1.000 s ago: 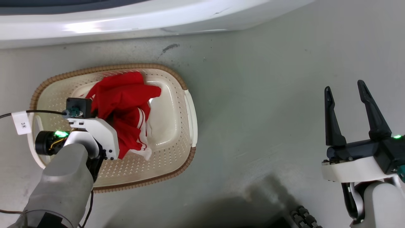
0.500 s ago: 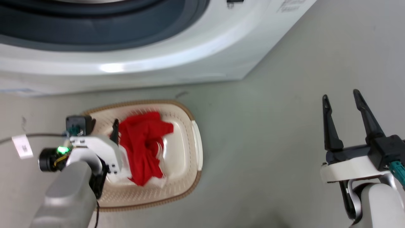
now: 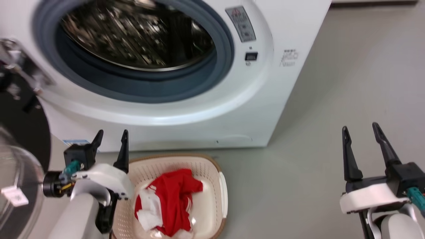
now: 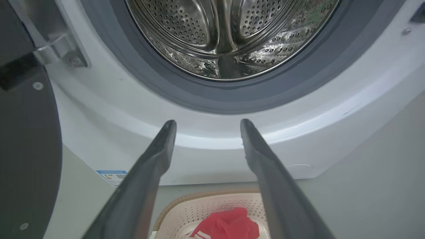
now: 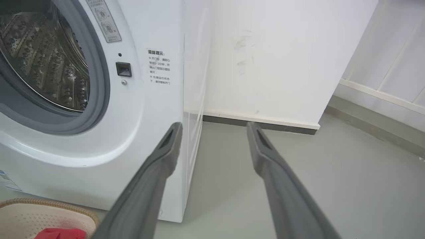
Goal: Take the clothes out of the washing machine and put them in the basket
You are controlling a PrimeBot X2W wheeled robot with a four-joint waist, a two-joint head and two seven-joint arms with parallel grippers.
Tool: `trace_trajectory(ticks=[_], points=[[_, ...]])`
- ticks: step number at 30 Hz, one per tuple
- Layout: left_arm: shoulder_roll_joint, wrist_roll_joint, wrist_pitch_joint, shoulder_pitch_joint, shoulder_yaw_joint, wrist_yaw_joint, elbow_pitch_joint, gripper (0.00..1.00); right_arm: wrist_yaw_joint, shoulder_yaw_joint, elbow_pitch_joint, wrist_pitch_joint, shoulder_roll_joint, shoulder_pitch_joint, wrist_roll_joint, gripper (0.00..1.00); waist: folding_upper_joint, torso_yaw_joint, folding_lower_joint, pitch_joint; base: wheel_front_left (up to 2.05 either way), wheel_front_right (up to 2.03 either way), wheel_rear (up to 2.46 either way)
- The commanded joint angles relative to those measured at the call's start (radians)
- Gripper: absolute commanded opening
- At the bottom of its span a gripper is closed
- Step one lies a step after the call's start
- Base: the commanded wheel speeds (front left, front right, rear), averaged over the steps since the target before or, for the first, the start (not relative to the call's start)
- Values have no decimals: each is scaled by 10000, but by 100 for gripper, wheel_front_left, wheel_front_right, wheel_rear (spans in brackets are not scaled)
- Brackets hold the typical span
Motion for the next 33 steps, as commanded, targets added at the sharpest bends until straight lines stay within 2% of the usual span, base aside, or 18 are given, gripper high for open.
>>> trace_trajectory(ticks=[1,4,5,18,33], points=[[-130,187,-23,469,240,0,-427,100,-9,-7,11,-20,-7,219,-6,100,-1,347,3,-796,0,0,0],[-324,613,-23,1280,840,34,-1457,100,-10,-30,-37,-20,-8,454,274,100,-1,374,3,-1248,0,0,0],[-575,1165,-25,2078,1220,50,-2476,100,-9,-33,-75,-20,-4,758,522,100,-1,419,3,-1665,0,0,0],[-1837,2993,-26,5009,2248,122,-5700,100,-9,94,-421,-20,-7,2015,772,100,-1,271,3,-2595,0,0,0],[-2353,3604,-26,5606,2950,-268,-5725,100,-9,249,-433,-20,-7,2116,897,100,-1,184,3,-2796,0,0,0]])
